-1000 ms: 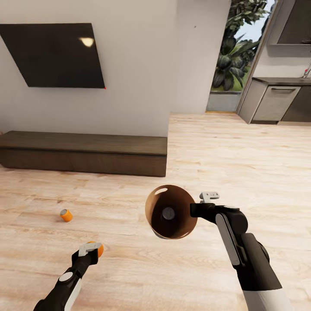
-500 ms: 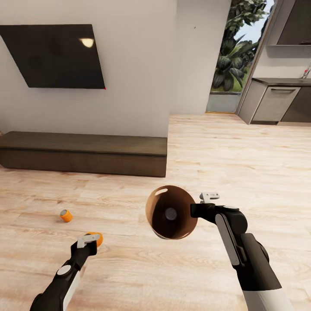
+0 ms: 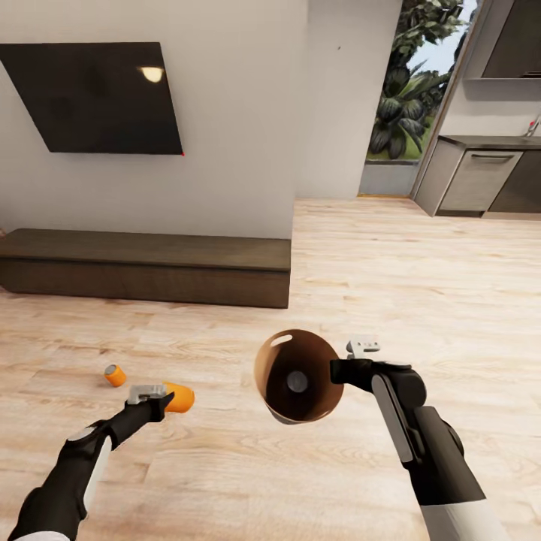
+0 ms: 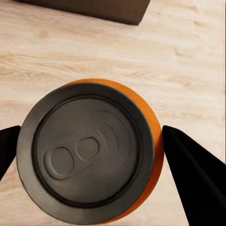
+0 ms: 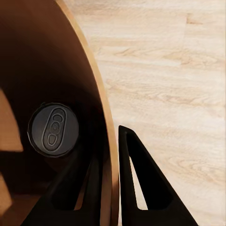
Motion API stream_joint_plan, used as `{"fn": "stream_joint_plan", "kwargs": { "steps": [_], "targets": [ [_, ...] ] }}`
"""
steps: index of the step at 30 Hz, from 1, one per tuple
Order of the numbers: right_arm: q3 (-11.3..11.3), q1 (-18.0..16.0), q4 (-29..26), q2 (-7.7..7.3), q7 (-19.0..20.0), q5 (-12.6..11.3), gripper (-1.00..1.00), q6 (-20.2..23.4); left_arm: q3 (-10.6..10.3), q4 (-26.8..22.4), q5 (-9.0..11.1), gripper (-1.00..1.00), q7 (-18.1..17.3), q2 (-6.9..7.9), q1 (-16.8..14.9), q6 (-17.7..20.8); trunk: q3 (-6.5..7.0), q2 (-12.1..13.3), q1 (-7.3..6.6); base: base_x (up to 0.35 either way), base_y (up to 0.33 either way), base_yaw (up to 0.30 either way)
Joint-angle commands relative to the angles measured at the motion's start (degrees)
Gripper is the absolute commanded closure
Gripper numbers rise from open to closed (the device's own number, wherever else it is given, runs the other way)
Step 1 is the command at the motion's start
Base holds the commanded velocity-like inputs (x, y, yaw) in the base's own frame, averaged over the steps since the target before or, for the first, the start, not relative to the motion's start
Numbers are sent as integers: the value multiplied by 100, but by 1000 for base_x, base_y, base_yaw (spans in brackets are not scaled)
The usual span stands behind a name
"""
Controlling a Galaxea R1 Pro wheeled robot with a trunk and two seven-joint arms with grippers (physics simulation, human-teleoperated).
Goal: Put the three can of soda from the living room inside the tash can in the kitchen.
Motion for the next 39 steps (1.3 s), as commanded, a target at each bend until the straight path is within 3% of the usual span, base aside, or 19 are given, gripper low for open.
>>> {"fn": "stream_joint_plan", "kwargs": {
  "steps": [1, 3, 6, 7, 14, 21, 22, 26, 32, 39],
  "targets": [
    [2, -2, 11, 1, 24, -121, 100, -4, 101, -189, -8, 100, -171, 12, 1, 193, 0, 0, 0, 0, 0, 0],
    [2, -2, 80, 1, 18, -119, 100, -10, 228, -627, -9, 100, -557, 25, 1, 706, 0, 0, 0, 0, 0, 0],
    [2, -2, 195, 1, 17, -119, 100, -16, 265, -890, -4, 100, -777, 29, 1, 1003, 0, 0, 0, 0, 0, 0],
    [7, -2, 417, 1, 15, -118, 100, -30, 282, -1078, 9, 100, -956, 31, 1, 1313, 0, 0, 0, 0, 0, 0],
    [33, -2, 945, 25, 9, 24, 100, -246, 283, -1183, 170, 100, -1604, 19, 1, 1653, 0, 0, 0, 0, 0, 0],
    [45, -10, 1502, 113, 8, 256, 100, -619, 290, -1361, 402, 100, -1801, 18, 1, 1959, 0, 0, 0, 0, 0, 0],
    [200, -14, 1631, 150, 8, 281, 100, -653, 291, -1385, 499, 100, -1821, 17, 1, 1994, 0, 0, 0, 0, 0, 0],
    [360, -39, 1798, 162, 8, 289, 100, -703, 285, -1395, 659, 100, -1971, 22, 1, 2114, 0, 0, 0, 0, 0, 0],
    [434, -132, 2152, 177, 8, 290, 100, -946, 290, -1404, 754, 100, -2694, 22, 1, 2596, 0, 0, 0, 0, 0, 0],
    [448, -177, 2296, 204, 8, 294, 100, -982, 286, -1399, 878, 100, -2903, 16, 1, 2682, 0, 0, 0, 0, 0, 0]
  ]
}}
